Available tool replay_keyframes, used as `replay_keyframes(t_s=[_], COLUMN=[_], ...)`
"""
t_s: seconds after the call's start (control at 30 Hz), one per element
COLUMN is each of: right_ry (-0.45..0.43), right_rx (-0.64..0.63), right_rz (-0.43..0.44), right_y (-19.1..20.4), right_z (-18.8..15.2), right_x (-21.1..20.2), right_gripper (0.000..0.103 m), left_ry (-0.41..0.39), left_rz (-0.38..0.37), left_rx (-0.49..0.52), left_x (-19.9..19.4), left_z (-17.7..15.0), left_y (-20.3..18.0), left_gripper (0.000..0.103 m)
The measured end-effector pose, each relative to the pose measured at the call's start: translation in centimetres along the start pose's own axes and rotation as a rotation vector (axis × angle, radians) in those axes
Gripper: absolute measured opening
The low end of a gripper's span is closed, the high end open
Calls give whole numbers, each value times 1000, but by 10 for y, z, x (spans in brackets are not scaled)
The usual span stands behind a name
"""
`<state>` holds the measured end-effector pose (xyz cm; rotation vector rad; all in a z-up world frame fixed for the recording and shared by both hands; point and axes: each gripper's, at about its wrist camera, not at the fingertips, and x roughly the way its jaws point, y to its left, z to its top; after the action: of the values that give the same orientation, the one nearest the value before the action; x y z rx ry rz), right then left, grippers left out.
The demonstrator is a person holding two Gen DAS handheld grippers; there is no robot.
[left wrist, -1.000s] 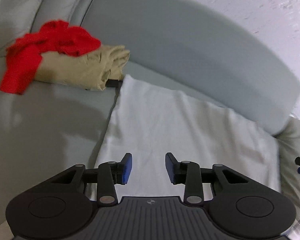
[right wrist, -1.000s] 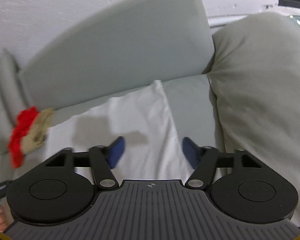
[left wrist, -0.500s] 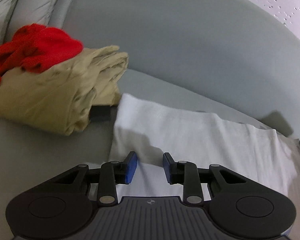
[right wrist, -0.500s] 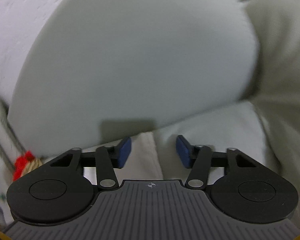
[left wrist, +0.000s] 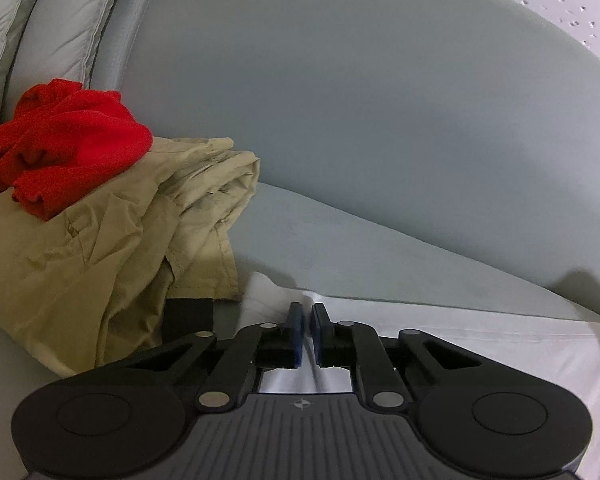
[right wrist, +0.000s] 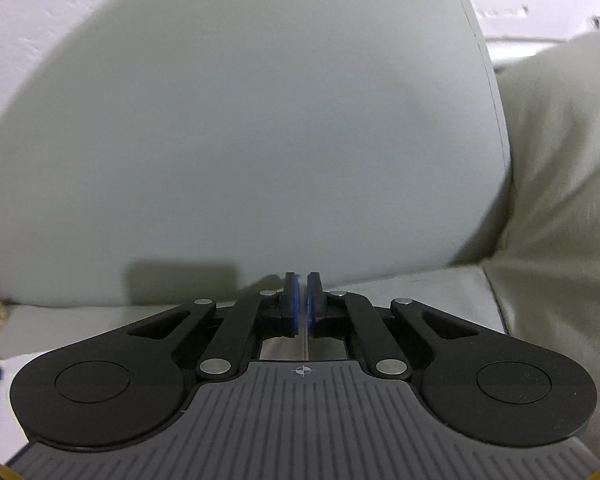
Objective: Fold clothes
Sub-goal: 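Reach the right gripper to the T-shirt side edge and close on it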
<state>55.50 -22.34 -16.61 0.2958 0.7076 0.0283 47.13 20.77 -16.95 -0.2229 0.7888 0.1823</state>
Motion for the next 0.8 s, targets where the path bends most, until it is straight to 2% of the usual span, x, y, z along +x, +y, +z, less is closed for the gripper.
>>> replay_keyframes(t_s=[0.07,0.1,0.13,0.17,0.2,0.23,0.27,0.33,0.4,0.5,0.53,0.6,0.67,0.7,0.73,0.8], right_ry=[4,15,8,1,-10,-45,-84,-144,-190,-202,-200,-208,-217,-203,-186,-97], right_rx=[3,15,34,54,72,82,105,148,184,192,191,187,184,178,171,153], right_rz=[-36,-47,-65,-82,-101,-123,-100,-56,-10,28,35,50,75,84,92,105], right_y=[2,3,3,3,3,2,-2,-9,-17,-27,-31,-40,-45,-46,-46,-40], right_z=[-2,0,2,4,6,7,7,3,-6,-22,-27,-38,-45,-51,-59,-88], right_x=[4,3,-5,-14,-23,-41,-66,-114,-173,-257,-284,-342,-389,-407,-423,-437], right_gripper=[3,8,22,31,38,38,39,48,49,50,50,52,60,66,67,68], left_ry=[6,6,5,-4,-14,-31,-47,-61,-74,-69,-70,-81,-68,-45,-21,38], left_rz=[5,14,31,43,49,25,-9,-79,-148,-215,-231,-237,-231,-225,-220,-221], left_rx=[-8,-14,-19,-23,-26,-29,-34,-63,-90,-82,-58,-4,44,63,82,109], left_x=[-2,-4,-14,-26,-39,-57,-80,-129,-178,-258,-286,-335,-374,-384,-393,-391], left_z=[3,5,4,2,-1,-4,-10,-22,-35,-53,-62,-79,-102,-118,-134,-166], left_y=[2,3,4,5,7,11,15,23,30,30,24,18,8,0,-8,-24], left_gripper=[15,15,14,14,14,15,18,19,19,21,25,32,37,38,39,39])
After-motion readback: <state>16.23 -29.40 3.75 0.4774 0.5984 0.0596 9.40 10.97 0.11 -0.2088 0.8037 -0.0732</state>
